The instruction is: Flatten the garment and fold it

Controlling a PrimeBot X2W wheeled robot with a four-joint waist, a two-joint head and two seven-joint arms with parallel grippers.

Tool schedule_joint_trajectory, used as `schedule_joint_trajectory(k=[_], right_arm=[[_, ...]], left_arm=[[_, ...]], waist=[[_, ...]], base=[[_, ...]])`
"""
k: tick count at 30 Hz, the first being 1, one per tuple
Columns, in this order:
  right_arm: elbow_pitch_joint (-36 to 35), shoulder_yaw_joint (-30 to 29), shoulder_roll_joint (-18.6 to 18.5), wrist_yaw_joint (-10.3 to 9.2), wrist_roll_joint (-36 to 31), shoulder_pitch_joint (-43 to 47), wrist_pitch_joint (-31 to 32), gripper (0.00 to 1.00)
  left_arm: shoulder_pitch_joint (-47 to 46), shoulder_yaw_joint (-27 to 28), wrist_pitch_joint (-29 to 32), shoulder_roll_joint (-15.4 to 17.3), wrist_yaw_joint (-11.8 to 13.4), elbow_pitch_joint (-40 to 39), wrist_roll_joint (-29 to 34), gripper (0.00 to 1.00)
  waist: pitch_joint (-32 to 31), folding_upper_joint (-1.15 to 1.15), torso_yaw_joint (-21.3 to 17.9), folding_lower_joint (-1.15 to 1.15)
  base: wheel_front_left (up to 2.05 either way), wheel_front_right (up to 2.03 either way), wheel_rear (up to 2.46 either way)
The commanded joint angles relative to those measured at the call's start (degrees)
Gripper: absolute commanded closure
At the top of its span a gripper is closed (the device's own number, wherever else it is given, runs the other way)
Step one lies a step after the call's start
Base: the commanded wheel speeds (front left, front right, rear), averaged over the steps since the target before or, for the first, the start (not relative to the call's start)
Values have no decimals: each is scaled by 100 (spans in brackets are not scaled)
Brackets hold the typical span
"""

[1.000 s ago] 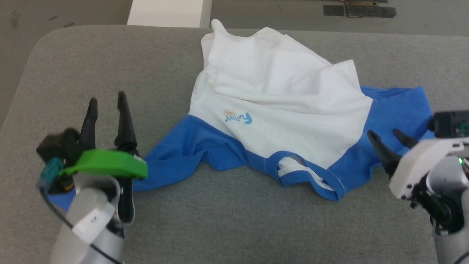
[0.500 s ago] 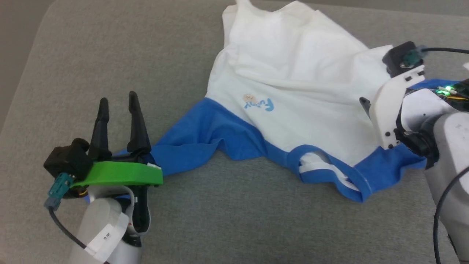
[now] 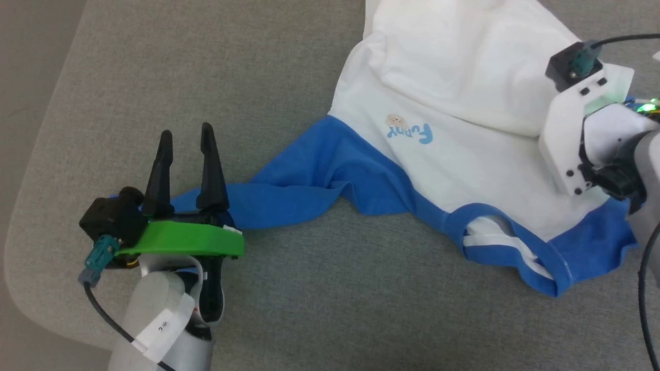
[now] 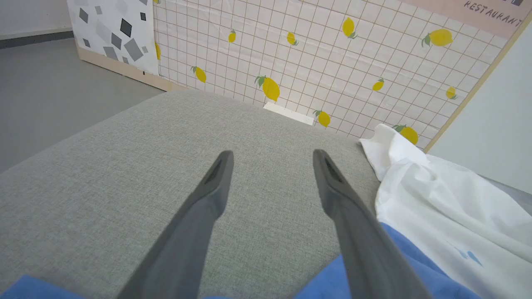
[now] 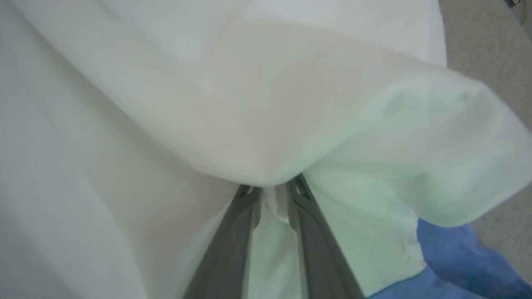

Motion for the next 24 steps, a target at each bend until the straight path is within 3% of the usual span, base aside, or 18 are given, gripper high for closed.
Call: schedule_joint_trajectory(k=[1,11,16,18,24], right_arm=[[232,-16,-44,-9,-83,78,-39,100],[618,-726,-166,-9,-1341,-710,-842,100],[877,-933,-4,-9,-1702,-857,-1201,100],[967,-895,28,-9,-1711,-868,-1397,0],[1061,-1038,252,-9,-1179,-846,-1911,0]], left_arm=[[-110,-23,-20,-39,-46,12,20,0],[-219,-163,-20,-64,-115,124,-4,0],[-243,-194,-20,-66,-99,153,-31,0],[-242,-211,-20,-66,-104,186,-30,0],[-173,-206,-20,-67,-168,357,54,0]], waist=[[89,0,99,0],[244,0,322,0],[258,0,348,0],[212,0,338,0],[-213,0,184,0]], base=[[0,0,0],[0,0,0],[0,0,0],[0,0,0],[0,0,0]])
